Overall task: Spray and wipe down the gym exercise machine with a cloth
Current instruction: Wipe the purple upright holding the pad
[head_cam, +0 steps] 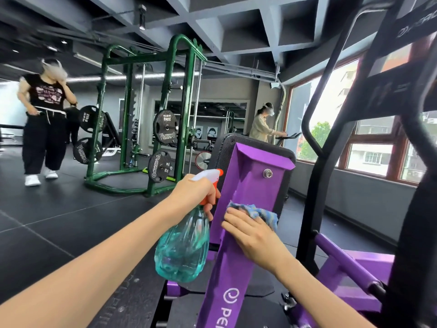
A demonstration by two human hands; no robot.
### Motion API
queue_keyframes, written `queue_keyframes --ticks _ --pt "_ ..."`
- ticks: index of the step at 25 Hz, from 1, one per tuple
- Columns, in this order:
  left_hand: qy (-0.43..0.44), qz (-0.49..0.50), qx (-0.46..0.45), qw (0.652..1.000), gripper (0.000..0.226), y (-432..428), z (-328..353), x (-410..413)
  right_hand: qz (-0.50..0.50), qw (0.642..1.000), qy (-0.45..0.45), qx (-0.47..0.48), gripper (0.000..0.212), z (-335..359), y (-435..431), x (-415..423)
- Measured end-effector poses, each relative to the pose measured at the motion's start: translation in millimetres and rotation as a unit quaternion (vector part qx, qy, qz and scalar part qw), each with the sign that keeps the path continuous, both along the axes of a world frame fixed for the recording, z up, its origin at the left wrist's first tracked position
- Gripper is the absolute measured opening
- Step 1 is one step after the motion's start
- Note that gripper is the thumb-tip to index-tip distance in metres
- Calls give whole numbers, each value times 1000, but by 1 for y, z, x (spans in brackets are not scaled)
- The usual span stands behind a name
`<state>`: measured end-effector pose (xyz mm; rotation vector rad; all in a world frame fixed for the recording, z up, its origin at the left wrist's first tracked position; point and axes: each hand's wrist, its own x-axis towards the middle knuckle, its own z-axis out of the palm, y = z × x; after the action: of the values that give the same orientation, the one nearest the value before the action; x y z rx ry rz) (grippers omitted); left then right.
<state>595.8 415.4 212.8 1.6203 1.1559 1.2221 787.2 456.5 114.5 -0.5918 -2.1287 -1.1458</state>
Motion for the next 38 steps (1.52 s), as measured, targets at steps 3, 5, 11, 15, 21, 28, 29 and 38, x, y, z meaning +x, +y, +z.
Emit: queue_keyframes --ticks 3,5,11,15,21,28,29,38 --pt "0 -2 9 1000 31 3 -3 -2 -82 995 21 44 24 44 -1 -23" --pt "12 -1 9 1000 37 4 -5 -1 -149 976 131 89 15 85 -2 -43" --pt "-8 1 -25 1000 16 14 -6 -8 -125 990 -29 61 19 21 -5 -43" --pt "6 11 -10 1000 26 12 -3 -6 -117 989 56 68 16 82 2 -40" --pt "6 9 -23 1000 32 18 -7 -8 -78 994 -69 -17 11 -18 -9 -44" --pt "-22 -3 9 1000 22 -2 -15 -1 -14 975 222 5 32 3 -13 15" --pt "-19 -2 4 1000 20 -2 -16 2 -14 976 215 4 35 -11 -14 19" --pt "-18 -17 12 1000 43 -2 -28 29 -3 941 339 -13 52 -18 -10 17"
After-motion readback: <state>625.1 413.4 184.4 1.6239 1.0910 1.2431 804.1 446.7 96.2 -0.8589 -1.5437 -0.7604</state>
